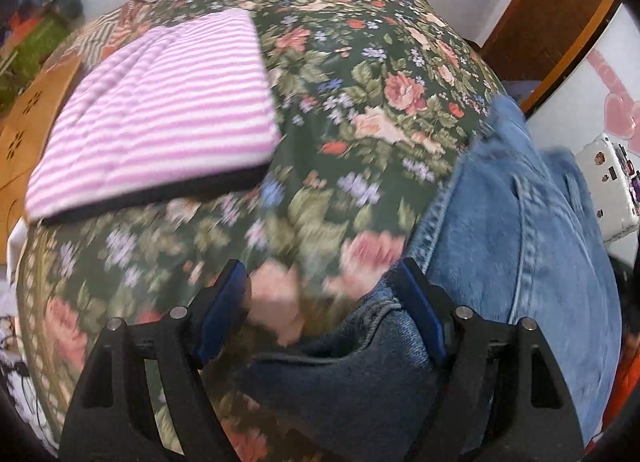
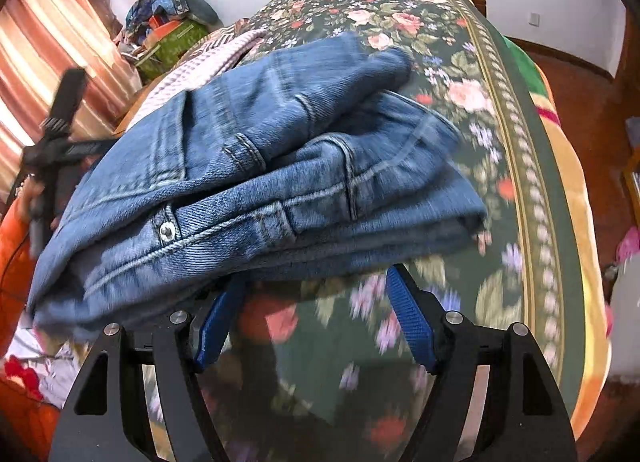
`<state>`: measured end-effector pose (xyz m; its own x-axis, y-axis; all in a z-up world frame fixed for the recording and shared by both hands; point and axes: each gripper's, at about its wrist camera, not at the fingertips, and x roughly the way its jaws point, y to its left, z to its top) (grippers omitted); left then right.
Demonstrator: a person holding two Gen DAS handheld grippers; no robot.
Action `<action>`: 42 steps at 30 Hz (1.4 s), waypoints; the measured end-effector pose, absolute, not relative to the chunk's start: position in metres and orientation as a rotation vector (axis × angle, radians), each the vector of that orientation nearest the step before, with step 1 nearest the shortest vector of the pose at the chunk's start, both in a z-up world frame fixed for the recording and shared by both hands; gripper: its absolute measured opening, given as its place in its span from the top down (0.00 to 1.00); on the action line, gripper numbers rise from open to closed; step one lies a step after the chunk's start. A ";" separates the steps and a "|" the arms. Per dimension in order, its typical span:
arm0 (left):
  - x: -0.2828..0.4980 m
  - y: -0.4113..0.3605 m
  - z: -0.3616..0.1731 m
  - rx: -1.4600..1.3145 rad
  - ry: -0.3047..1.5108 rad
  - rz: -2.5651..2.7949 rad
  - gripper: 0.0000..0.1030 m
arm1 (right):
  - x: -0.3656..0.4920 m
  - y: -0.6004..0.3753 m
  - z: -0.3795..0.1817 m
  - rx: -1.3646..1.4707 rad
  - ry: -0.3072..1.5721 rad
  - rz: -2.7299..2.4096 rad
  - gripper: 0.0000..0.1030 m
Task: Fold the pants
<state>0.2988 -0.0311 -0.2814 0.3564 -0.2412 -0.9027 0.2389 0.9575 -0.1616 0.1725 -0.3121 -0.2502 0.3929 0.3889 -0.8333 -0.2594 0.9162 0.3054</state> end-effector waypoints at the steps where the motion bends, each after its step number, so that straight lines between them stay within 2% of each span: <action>1: 0.290 -0.026 -0.280 -0.004 1.167 -0.306 0.26 | 0.178 -0.311 -0.251 0.126 1.090 0.415 0.31; 9: 0.229 -0.011 -0.268 0.004 1.154 -0.280 0.31 | 0.219 -0.296 -0.256 0.113 1.071 0.449 0.33; 16: 0.205 -0.009 -0.261 -0.054 1.109 -0.252 0.35 | 0.219 -0.303 -0.256 0.130 1.078 0.444 0.33; 25: 0.216 -0.015 -0.204 -0.019 0.976 -0.302 0.35 | 0.186 -0.317 -0.194 0.119 0.951 0.430 0.33; 27: 0.221 -0.025 -0.195 -0.006 0.955 -0.343 0.33 | 0.179 -0.310 -0.180 0.126 0.920 0.456 0.33; 30: 0.227 -0.044 -0.194 0.033 0.939 -0.384 0.21 | 0.173 -0.295 -0.169 0.118 0.897 0.500 0.30; 32: 0.233 -0.056 -0.201 0.050 0.960 -0.393 0.15 | 0.171 -0.282 -0.166 0.099 0.887 0.517 0.24; 34: 0.239 -0.063 -0.211 0.058 0.994 -0.399 0.15 | 0.171 -0.275 -0.168 0.096 0.888 0.531 0.20; 42: 0.262 -0.060 -0.249 -0.065 1.113 -0.470 0.11 | 0.182 -0.257 -0.204 0.149 1.033 0.564 0.20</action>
<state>0.2623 -0.0602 -0.2487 0.3547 -0.3951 -0.8474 0.3313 0.9006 -0.2812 0.1815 -0.2565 -0.2038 0.3847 0.5089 -0.7701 -0.3725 0.8489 0.3749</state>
